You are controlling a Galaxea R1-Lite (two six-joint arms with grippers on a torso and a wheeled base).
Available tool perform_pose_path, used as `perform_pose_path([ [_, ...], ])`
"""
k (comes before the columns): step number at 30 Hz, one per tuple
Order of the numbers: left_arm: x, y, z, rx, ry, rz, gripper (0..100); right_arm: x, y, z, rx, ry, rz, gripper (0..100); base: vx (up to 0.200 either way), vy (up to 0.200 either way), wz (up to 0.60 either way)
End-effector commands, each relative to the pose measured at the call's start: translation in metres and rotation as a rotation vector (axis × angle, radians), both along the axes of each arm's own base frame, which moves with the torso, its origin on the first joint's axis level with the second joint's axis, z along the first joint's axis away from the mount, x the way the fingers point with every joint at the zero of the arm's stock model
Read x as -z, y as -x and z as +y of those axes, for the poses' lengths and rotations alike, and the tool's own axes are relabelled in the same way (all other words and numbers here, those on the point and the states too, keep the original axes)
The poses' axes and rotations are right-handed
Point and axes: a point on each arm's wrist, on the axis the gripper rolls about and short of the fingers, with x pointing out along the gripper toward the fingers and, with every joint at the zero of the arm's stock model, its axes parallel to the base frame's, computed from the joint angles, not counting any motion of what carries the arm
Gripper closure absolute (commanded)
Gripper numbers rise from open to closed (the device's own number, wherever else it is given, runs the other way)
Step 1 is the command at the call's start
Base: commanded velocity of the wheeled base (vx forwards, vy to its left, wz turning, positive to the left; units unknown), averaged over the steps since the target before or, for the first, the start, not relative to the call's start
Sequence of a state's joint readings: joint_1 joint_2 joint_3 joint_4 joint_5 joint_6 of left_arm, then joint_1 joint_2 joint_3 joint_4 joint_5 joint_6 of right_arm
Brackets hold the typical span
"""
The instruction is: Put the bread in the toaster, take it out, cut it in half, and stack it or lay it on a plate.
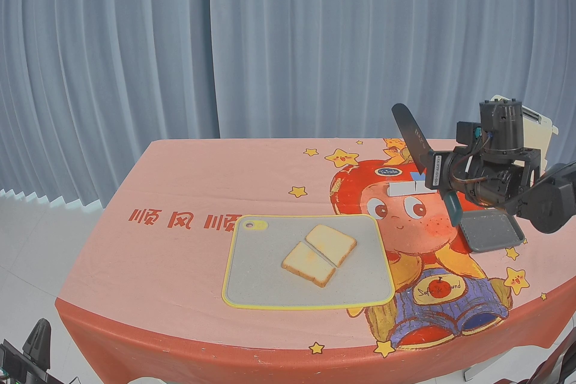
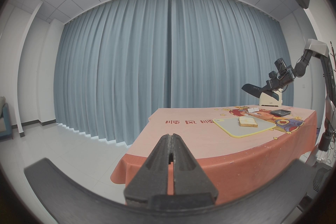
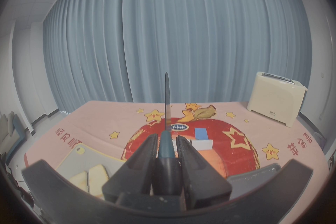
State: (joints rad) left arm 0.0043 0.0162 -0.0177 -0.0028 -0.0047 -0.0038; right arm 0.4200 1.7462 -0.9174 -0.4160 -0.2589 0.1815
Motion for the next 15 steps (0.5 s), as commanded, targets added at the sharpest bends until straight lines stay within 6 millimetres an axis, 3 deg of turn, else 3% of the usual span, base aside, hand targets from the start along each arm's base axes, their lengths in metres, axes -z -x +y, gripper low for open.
perform_pose_path([
  [1, 0.005, -0.001, 0.000, 0.000, 0.001, 0.007, 100, 0.001, 0.016, -0.008, 0.009, -0.011, 0.006, 100, 0.000, 0.000, 0.00],
  [8, 0.005, -0.001, 0.000, 0.000, 0.001, 0.007, 100, -0.007, 0.025, -0.012, 0.012, -0.034, -0.015, 100, 0.000, 0.000, 0.00],
  [15, 0.005, -0.001, 0.000, -0.002, 0.001, 0.007, 100, 0.001, 0.029, -0.009, -0.001, -0.020, 0.010, 100, 0.000, 0.000, 0.00],
])
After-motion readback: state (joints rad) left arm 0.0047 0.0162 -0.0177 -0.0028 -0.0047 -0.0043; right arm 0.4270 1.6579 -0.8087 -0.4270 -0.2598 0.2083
